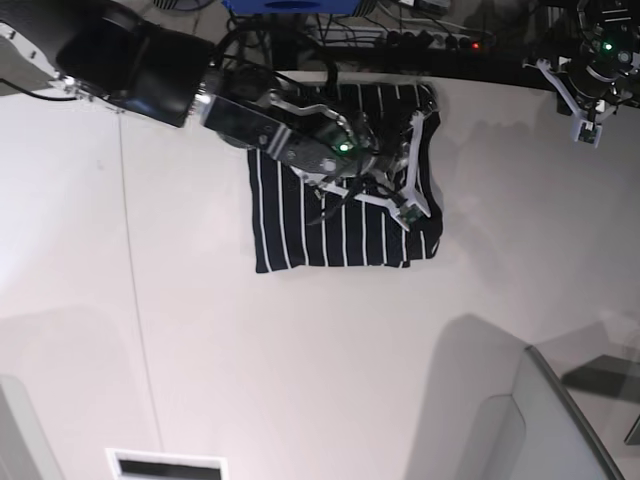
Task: Layout the t-shirt on the table in an organized manner, then fold the t-shirt properly
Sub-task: 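Press and smooth the folded shirt with the right gripper, then withdraw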
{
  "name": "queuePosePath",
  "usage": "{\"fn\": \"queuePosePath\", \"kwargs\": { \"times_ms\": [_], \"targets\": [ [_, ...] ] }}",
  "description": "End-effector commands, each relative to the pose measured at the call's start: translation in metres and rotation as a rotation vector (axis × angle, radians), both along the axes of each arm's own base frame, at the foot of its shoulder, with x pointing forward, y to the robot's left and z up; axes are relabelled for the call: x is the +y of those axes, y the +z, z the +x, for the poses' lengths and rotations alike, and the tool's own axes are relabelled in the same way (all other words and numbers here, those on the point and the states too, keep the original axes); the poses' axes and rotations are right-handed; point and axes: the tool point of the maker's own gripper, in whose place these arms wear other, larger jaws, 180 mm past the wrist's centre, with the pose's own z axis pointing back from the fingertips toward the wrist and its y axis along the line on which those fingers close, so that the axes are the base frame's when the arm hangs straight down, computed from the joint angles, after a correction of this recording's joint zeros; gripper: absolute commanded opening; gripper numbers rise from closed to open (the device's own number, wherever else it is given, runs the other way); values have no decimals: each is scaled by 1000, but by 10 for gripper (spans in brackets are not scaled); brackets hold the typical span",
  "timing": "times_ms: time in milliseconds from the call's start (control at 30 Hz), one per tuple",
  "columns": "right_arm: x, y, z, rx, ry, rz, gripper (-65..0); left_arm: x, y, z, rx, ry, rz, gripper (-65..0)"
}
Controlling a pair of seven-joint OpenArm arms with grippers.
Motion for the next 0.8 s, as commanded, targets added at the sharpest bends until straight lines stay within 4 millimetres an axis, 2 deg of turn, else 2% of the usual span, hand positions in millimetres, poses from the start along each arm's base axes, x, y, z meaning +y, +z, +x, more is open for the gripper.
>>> {"fn": "queuePosePath", "kwargs": {
  "times_ms": [0, 67, 133, 200, 267, 367, 433, 533, 567, 633, 767],
  "targets": [
    [5, 5, 14, -37, -2, 17, -650, 5, 7, 4, -21, -7, 14, -650],
    [5, -1, 17, -47, 27, 26, -650, 5, 7, 5, -24, -8, 14, -650],
    [8, 7, 19, -66, 41, 54, -650, 4, 8, 5, -25, -8, 14, -650],
    [0, 26, 27, -95, 29, 95, -650, 4, 8, 7, -28, -9, 14, -650],
    [-7, 54, 31, -124, 13, 161, -650, 3, 8, 7, -33, -6, 6, -650],
    [-35, 83, 40, -141, -60, 214, -650, -1, 7, 6, -35, -5, -5, -650],
    [-67, 92, 51, -146, -166, 227, -650, -20, 12, 11, -51, -57, -39, -650],
    [-121, 89, 67, -158, -308, 200, -650, -67, 21, 13, -64, -209, -133, -650],
    [-136, 85, 71, -156, -349, 186, -650, -78, 24, 15, -78, -228, -154, -650],
    [-163, 75, 73, -149, -410, 150, -650, -90, 33, 32, -143, -222, -175, -650],
    [-190, 58, 65, -132, -420, 77, -650, -115, 49, 57, -249, -174, -311, -650]
  ]
}}
